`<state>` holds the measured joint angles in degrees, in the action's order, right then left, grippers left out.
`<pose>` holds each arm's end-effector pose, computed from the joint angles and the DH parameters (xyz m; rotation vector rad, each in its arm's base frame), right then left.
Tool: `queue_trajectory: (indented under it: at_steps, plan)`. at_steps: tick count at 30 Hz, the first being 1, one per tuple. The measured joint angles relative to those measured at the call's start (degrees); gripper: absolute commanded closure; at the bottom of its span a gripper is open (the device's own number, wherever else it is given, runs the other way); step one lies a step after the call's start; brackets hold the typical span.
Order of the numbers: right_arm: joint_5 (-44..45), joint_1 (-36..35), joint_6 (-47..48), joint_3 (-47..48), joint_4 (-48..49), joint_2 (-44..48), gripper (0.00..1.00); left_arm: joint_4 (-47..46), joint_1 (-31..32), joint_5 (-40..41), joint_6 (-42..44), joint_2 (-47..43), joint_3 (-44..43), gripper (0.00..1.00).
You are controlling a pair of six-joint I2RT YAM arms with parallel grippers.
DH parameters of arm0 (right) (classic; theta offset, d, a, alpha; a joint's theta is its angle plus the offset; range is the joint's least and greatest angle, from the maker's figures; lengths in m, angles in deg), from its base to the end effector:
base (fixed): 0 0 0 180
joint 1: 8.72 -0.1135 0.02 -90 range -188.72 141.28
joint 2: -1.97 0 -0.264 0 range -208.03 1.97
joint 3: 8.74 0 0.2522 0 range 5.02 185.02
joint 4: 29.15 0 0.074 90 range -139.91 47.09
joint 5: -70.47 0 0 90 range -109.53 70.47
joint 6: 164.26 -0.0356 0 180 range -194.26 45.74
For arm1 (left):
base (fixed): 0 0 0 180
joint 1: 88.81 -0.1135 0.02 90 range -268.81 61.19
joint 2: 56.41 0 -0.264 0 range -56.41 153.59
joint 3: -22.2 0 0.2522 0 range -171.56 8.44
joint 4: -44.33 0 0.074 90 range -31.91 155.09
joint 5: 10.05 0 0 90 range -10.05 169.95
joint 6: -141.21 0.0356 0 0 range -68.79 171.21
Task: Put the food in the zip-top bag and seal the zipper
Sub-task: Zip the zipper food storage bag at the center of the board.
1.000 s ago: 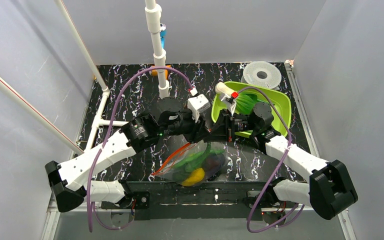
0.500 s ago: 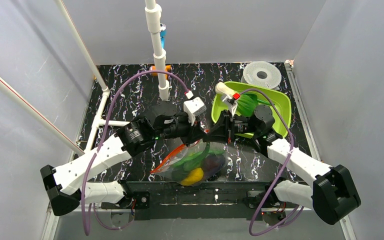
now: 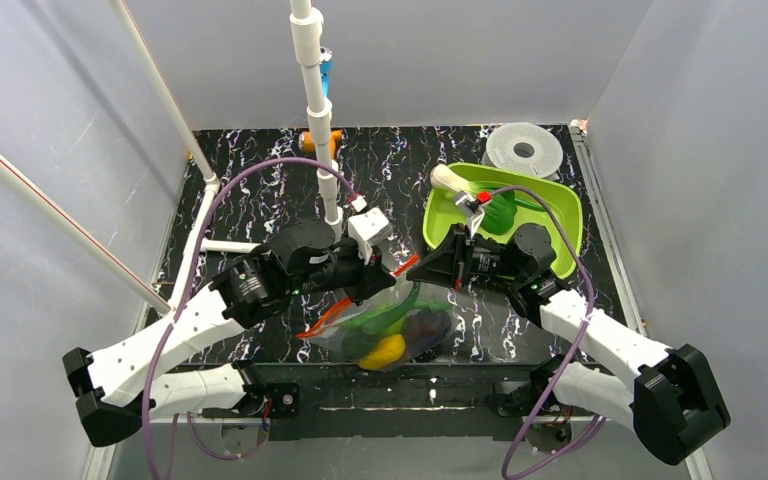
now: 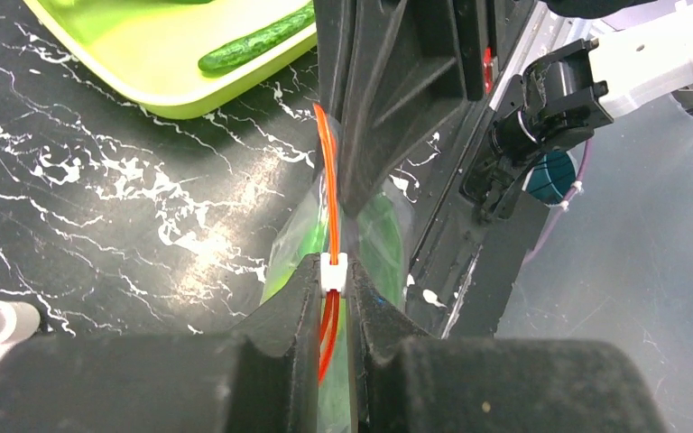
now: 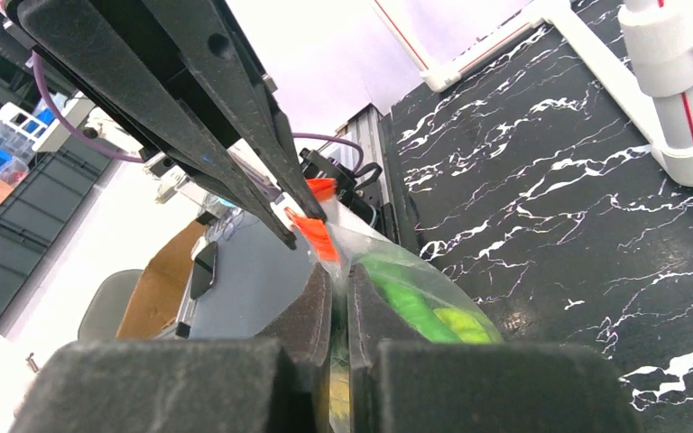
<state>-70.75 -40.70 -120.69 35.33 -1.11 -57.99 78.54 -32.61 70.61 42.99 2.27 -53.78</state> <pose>0.1758 0.1425 0.2933 -0.6725 1.5492 1.6761 0.1220 -0.1927 0.3823 0.9074 1.7465 -0.9119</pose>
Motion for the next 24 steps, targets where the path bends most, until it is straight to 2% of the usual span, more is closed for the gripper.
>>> queue_trajectory:
  at_steps: [5, 10, 17, 24]
  plan:
    - [2.0, 0.6, -0.4, -1.0, 0.0, 1.7, 0.99, 3.0, 0.0, -0.1, -0.8, -1.9, 0.1, 1.00]
    - [6.7, 0.8, 0.3, -1.2, -5.0, 4.7, 0.99, 7.1, 0.0, 1.2, -0.8, -4.1, 0.3, 1.00]
    - [16.4, 2.3, 1.0, -3.6, -12.2, 9.6, 0.99, 15.4, 0.0, 4.6, -1.3, -11.6, 1.9, 1.00]
    - [21.3, 3.1, 1.4, -3.9, -18.4, 10.0, 0.99, 22.5, -0.1, 6.7, -3.5, -19.3, 5.4, 1.00]
